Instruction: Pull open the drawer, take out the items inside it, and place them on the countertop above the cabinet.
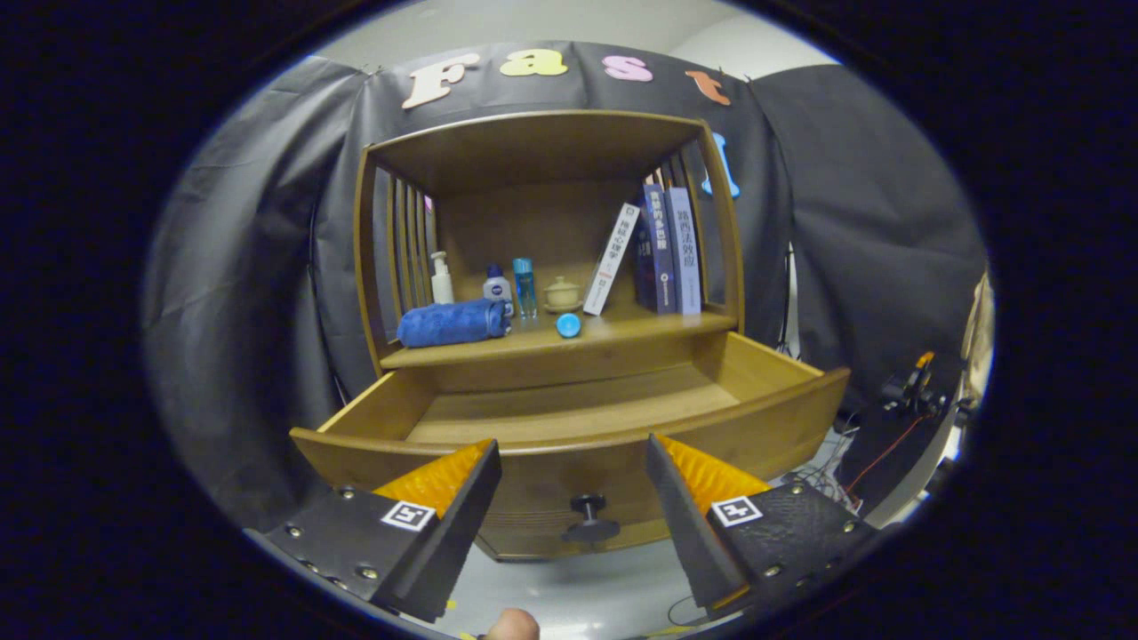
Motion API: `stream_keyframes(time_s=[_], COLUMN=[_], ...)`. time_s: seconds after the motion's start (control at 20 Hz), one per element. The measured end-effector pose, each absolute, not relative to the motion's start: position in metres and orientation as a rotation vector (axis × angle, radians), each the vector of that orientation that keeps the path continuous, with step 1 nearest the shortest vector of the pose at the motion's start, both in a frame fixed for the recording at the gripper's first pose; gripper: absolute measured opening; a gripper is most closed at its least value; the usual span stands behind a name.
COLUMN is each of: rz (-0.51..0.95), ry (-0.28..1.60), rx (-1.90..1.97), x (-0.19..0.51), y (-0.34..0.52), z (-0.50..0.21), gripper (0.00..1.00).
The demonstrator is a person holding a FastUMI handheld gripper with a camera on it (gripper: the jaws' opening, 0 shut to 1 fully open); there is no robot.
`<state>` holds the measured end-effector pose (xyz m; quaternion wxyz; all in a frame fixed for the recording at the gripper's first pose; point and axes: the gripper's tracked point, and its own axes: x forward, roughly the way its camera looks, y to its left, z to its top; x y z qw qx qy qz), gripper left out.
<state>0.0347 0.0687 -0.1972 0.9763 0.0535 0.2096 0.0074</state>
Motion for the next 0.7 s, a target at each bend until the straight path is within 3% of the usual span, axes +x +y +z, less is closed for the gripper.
stream_keyframes(time_s=[0.7], rz=[0.083], ry=[0.48], rx=[0.202], x=[0.046], y=[0.074], z=[-0.232], gripper=[0.99])
